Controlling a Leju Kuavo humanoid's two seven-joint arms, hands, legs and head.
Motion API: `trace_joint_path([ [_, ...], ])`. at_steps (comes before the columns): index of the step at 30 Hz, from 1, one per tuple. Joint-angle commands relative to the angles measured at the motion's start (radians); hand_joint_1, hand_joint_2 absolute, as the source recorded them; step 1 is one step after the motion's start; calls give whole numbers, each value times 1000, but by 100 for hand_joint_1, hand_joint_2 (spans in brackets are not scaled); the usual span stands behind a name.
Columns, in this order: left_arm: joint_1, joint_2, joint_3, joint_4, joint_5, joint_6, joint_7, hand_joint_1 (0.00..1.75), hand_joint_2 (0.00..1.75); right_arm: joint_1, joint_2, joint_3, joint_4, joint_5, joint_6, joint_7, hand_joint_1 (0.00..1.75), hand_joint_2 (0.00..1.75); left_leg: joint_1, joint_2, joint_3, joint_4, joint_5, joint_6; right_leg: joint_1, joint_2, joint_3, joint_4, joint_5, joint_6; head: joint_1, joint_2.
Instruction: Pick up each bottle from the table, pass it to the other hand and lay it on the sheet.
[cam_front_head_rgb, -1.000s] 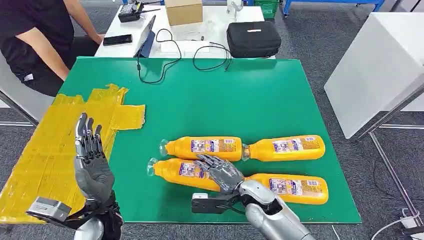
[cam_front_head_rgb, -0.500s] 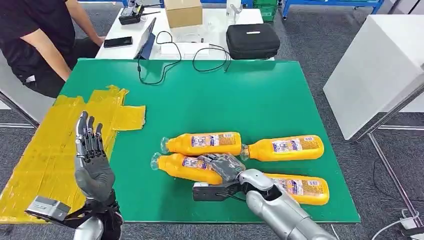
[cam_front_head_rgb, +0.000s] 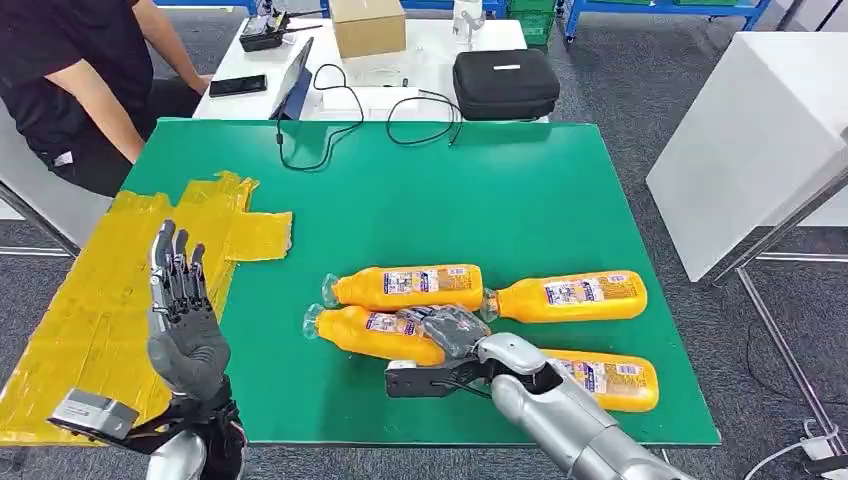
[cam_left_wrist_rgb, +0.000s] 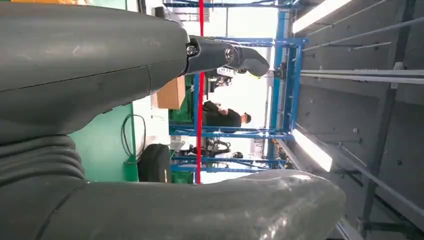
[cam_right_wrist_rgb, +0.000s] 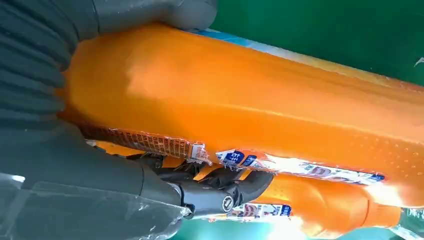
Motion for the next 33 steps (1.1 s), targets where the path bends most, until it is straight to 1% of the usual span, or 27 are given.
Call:
trace_joint_path([
  [1, -42, 23, 2, 72, 13, -7, 8, 0, 0, 25, -35, 64, 153, -16, 39, 16, 175, 175, 1, -4, 1, -3, 2, -1, 2, -6, 3, -4, 1, -2, 0, 0],
  [2, -44, 23, 0, 75, 13, -8, 8, 0, 0, 31, -30, 64, 158, -19, 35, 15, 175, 175, 1, -3, 3, -2, 1, -1, 1, -3, 4, -2, 0, -1, 0, 0],
  [4, -34, 22, -7, 80, 20, -5, 7, 0, 0, 94, -14, -9, 127, -92, -11, -31, 175, 175, 1, -4, 3, -2, 1, -1, 1, -5, 5, -3, 0, -1, 0, 0],
  [5, -24, 18, -15, 79, 23, 4, -1, 0, 0, 158, -12, -57, 75, -130, -45, -55, 175, 175, 1, -5, 3, -3, 2, -1, 2, -6, 5, -4, 1, -2, 0, 0],
  [7, -16, 11, -15, 70, 49, 18, -1, 0, 0, 238, 19, -132, -21, -172, -117, -84, 175, 175, 2, -7, 6, -4, 1, -1, 2, -8, 8, -5, -1, -2, 0, 0],
  [9, -19, 1, 1, 70, 68, 37, -1, 0, 0, 270, 61, -194, -109, -200, -154, -108, 175, 175, 3, -10, 5, -5, 2, -2, 4, -11, 8, -7, 0, -3, 0, 0],
  [11, -12, -1, 13, 52, 102, 48, -1, 0, 0, 305, 99, -245, -219, -229, -157, -132, 175, 175, 2, -5, 5, -2, 0, -1, 3, -5, 6, -4, -1, -2, 0, 0],
  [12, -2, -1, 21, 47, 122, 47, -1, 0, 175, 323, 117, -258, -272, -245, -156, -153, 175, 175, 2, -1, 5, -2, -1, -2, 2, -2, 6, -2, -1, -2, 0, 0],
  [14, 9, -1, 28, 41, 156, 53, 12, 0, 175, 354, 137, -280, -364, -277, -158, -192, 175, 175, 2, 0, 3, -1, -2, -2, 2, -1, 5, -1, -1, -2, 1, 0],
  [16, 17, -1, 33, 36, 197, 80, 35, 0, 175, 378, 153, -310, -444, -287, -174, -201, 175, 175, 1, 1, 2, -1, -3, -2, 2, 1, 2, 0, -1, -2, 0, 0],
  [17, 23, -1, 31, 38, 177, 182, 79, 0, 175, 404, 167, -337, -504, -294, -176, -205, 175, 175, 1, 1, -1, 0, -3, -3, 2, 1, -1, 2, -2, -3, 0, 0],
  [19, 26, -1, 36, 50, 224, 239, 113, 0, 175, 439, 169, -357, -577, -299, -165, -204, 175, 175, 2, 1, -7, 1, -3, -2, 2, 1, -6, 2, -2, -2, 1, 0],
  [20, 29, -1, 45, 52, 238, 247, 115, 0, 175, 441, 167, -358, -578, -295, -158, -200, 175, 175, 2, 0, -8, 1, -3, -2, 2, -1, -6, 2, -3, -2, 0, 0],
  [23, 27, -1, 65, 56, 291, 248, 124, 0, 175, 432, 176, -362, -533, -291, -148, -199, 175, 175, 2, 0, -7, -1, -1, -1, 2, 0, -7, 0, -2, -1, 0, 0],
  [26, 23, -1, 70, 63, 298, 240, 129, 0, 175, 425, 179, -362, -517, -292, -147, -207, 175, 175, 2, 2, -6, -1, -2, -1, 3, 1, -5, 0, -2, -2, 1, 0],
  [27, 19, -1, 71, 69, 299, 241, 129, 0, 175, 419, 182, -363, -508, -292, -147, -210, 175, 175, 2, 1, -8, -1, -1, -1, 2, 1, -7, 0, -1, -1, 0, 0],
  [28, 19, -1, 71, 69, 299, 241, 129, 0, 175, 419, 182, -363, -508, -292, -147, -210, 175, 175, 2, 1, -6, -1, -2, -1, 2, 1, -5, 0, -2, -2, 0, 0],
  [29, 19, -1, 71, 69, 299, 241, 129, 0, 175, 419, 182, -363, -508, -292, -147, -210, 175, 175, 2, 0, -9, -1, -1, -1, 1, 1, -7, 0, -1, -1, 0, 0],
  [32, 14, -1, 71, 92, 337, 147, 180, 0, 175, 404, 187, -367, -497, -294, -144, -219, 175, 175, 2, 1, -8, -1, -2, -1, 1, 1, -7, 0, -1, -2, 0, 0],
  [33, 13, -1, 71, 105, 356, 96, 200, 0, 175, 395, 189, -369, -494, -296, -143, -221, 175, 175, 1, 1, -8, -1, -2, -1, 1, 1, -7, 0, -1, -2, 0, 0],
])
